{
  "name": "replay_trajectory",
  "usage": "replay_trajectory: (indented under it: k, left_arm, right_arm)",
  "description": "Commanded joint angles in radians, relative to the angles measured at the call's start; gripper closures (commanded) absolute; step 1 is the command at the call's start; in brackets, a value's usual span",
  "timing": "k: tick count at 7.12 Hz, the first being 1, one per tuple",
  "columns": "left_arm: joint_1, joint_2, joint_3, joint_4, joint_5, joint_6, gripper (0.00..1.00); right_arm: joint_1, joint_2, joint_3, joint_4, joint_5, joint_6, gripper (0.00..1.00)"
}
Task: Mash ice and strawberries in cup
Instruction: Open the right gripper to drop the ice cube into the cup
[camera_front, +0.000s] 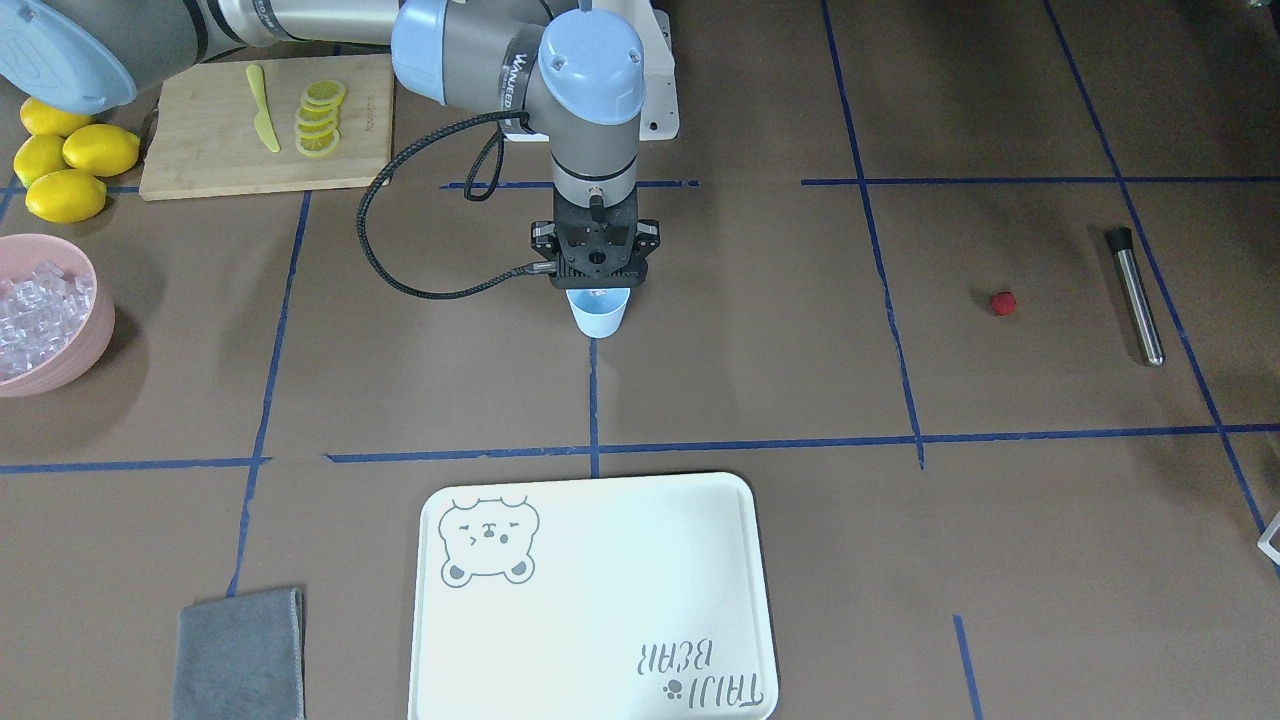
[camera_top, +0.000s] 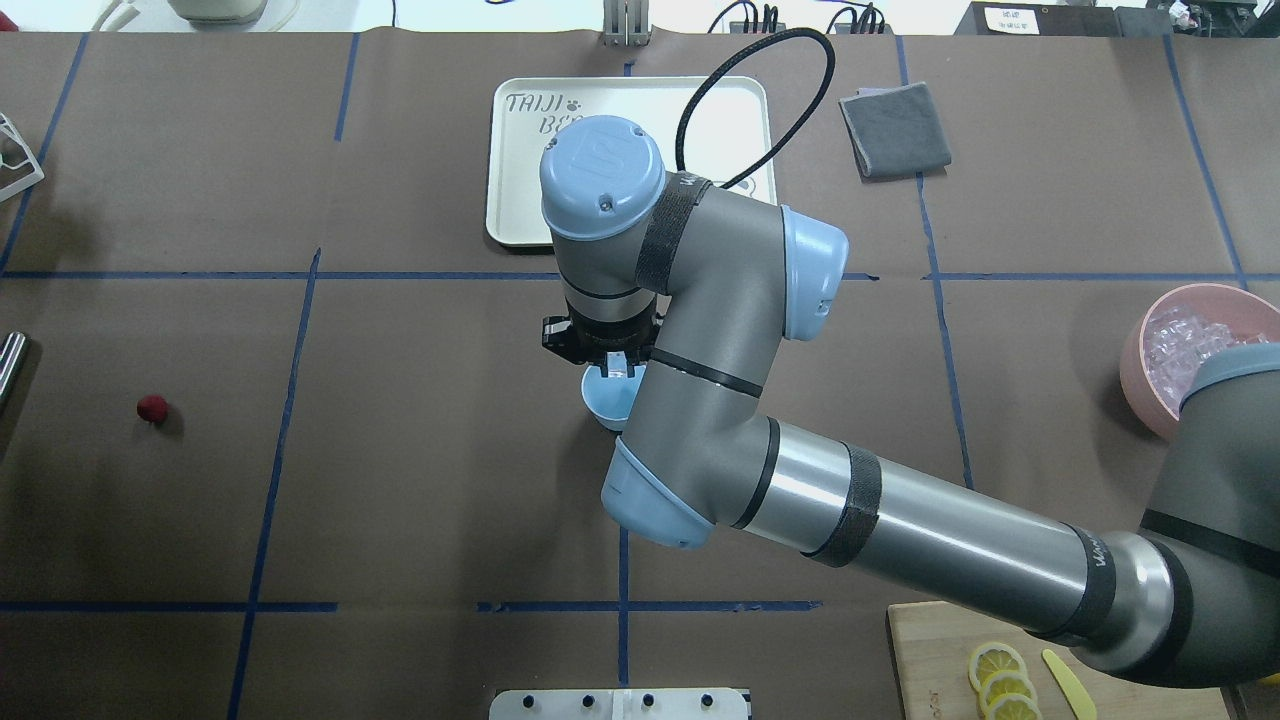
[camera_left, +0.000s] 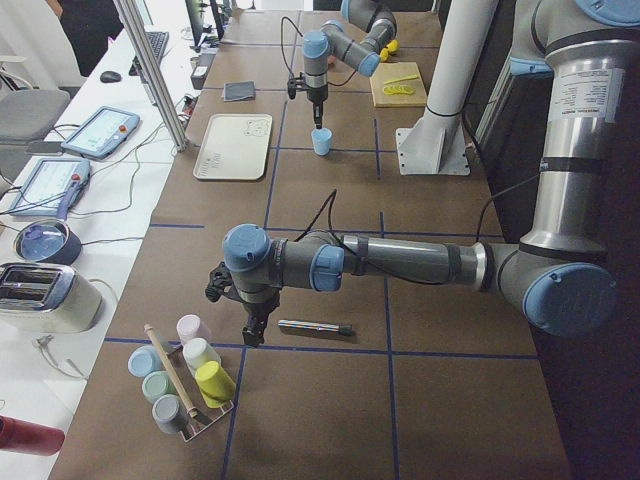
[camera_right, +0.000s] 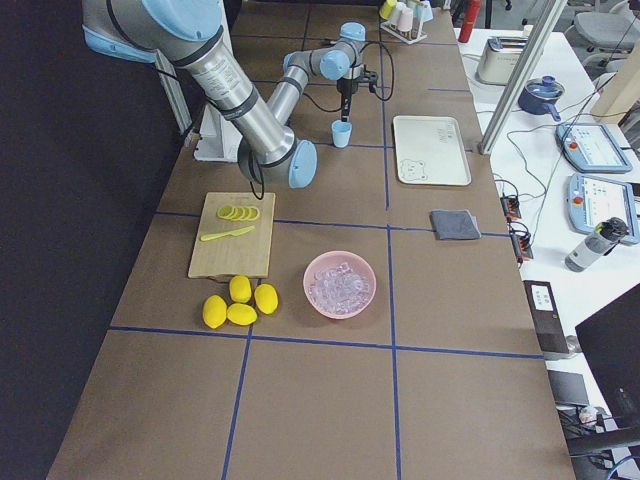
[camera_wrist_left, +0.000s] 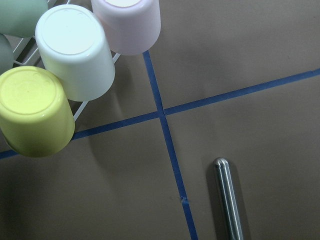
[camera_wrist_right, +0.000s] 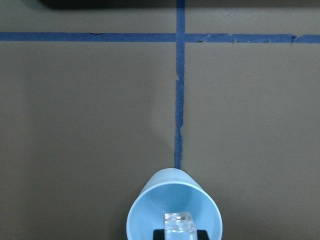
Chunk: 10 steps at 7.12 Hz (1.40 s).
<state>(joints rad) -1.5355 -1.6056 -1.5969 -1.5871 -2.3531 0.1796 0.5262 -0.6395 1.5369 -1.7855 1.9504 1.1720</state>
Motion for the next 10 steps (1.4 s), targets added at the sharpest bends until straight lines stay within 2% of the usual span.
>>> replay_trajectory:
  k: [1,2,4,8,9,10]
  left_arm:
    - [0.0,0.0,0.0,-0.001,0.0,0.0,0.0]
    - [0.0,0.0,0.0,-0.001,0.0,-0.002,0.0]
    - [0.0,0.0,0.0,0.001,0.0,-0.002,0.0]
    - [0.0,0.0,0.0,0.001,0.0,0.0,0.0]
    - [-0.002,0.0,0.002,-0.001,0.0,0.001,0.0]
    - [-0.002,0.0,0.002,-0.001,0.0,0.001,0.0]
  right_arm:
    - [0.0,0.0,0.003,0.0,0.001,0.0,0.48]
    - [0.0,-0.002,0.003,0.001,0.001,0.0,0.46]
    - [0.0,0.0,0.006,0.002,0.001,0.001,0.02]
    - [0.002,0.006,0.021,0.002,0.001,0.035,0.01]
    - [0.012,-0.006,0.072,-0.002,0.002,0.035,0.01]
    - [0.041,-0.078,0.204,-0.056,0.005,0.02,0.01]
